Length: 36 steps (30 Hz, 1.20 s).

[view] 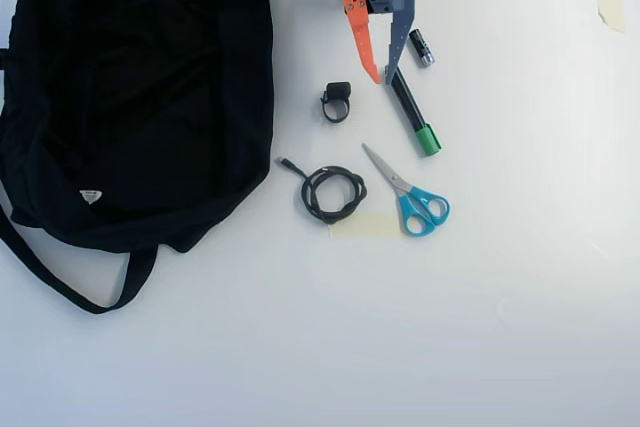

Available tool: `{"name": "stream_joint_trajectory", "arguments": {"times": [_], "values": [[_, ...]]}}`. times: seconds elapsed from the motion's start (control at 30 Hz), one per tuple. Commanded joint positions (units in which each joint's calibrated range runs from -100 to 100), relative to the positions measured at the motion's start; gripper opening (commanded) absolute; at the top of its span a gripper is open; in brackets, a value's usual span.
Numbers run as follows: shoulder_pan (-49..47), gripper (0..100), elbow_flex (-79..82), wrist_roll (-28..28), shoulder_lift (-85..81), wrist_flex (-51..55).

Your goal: Put the bike light into the black bag

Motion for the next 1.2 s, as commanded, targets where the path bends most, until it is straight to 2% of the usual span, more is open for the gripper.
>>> {"name": "stream_joint_trajectory", "arguments": {"times": [0.0, 0.13, 0.2, 0.33, 0.5, 0.8, 1.03, 1.17], "values": [[-0.37, 2, -7.88, 0.08, 9.29, -15.97], [-0.08, 2, -16.06, 0.45, 21.57, -26.65], [0.37, 2, -22.80, 0.76, 27.96, -27.08], [0.37, 2, -35.56, 5.01, 39.91, -26.74], [0.97, 2, -47.33, 5.22, 50.78, -26.57], [2.47, 2, -73.11, 5.17, 65.14, -14.51], [2.54, 2, -73.65, 5.17, 66.13, -14.16], [2.54, 2, -72.48, 5.22, 65.05, -7.27]]}}
